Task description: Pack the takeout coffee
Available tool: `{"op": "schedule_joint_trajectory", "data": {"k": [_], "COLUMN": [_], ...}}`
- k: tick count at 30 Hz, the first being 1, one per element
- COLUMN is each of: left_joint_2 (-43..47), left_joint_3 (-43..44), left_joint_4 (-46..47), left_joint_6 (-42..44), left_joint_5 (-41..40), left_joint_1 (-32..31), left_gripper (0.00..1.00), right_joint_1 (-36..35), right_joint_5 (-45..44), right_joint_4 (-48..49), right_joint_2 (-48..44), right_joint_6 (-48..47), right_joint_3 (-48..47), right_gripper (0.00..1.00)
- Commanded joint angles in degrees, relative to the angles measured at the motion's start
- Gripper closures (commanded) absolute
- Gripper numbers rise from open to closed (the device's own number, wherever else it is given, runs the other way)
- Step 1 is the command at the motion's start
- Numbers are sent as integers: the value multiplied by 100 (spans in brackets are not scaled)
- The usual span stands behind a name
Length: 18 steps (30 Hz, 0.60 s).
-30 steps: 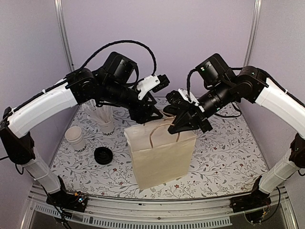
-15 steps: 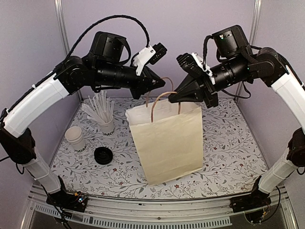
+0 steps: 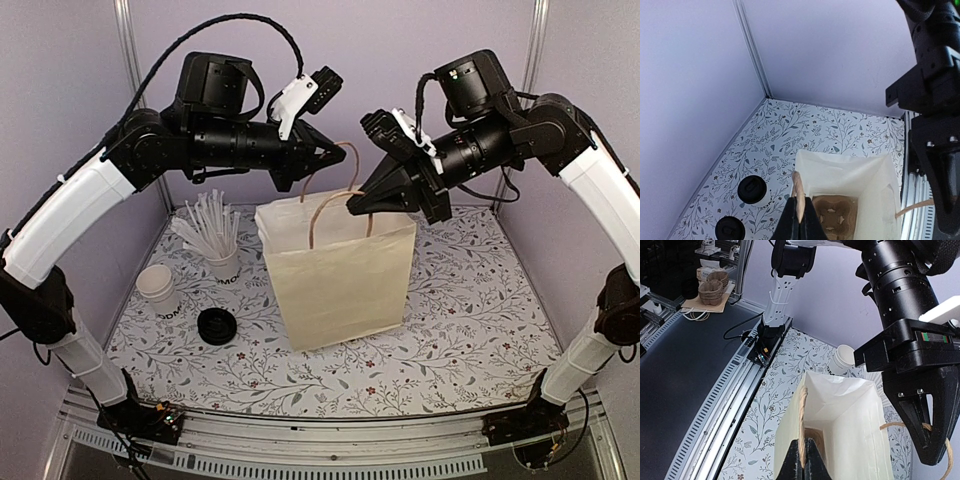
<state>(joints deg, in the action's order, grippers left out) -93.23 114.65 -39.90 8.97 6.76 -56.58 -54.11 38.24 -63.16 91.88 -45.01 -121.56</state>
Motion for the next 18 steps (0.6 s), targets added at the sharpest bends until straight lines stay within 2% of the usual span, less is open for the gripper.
{"op": "schedule_joint_trajectory", "data": {"k": [1,14,15,17,18], "left_joint_2": [24,9,5,-20,-50], "left_joint_3": [89,-75,-118,-201,-195], "left_joint_4": [-39,-106,-112,-114,-144], "left_joint_6": [36,87,84,11,-59], "left_joint_5": [-134,-202,-250,-713,-995], "left_joint_1": [-50,-40,-46,-32,-24], "left_gripper": [100,98,83,41,21], "right_joint_1": [-26,-21,-21,-17,3], "right_joint_5": [70,24,-17,-159,-230], "right_joint_4": [-76,-221,-246,-271,-256], "right_joint_2": [50,193,205,224,203], "right_joint_6": [-42,-95,-112,-139,-148], "right_joint_3": [-93,-83,-68,-35,29], "right_gripper": [100,100,92,54,42]}}
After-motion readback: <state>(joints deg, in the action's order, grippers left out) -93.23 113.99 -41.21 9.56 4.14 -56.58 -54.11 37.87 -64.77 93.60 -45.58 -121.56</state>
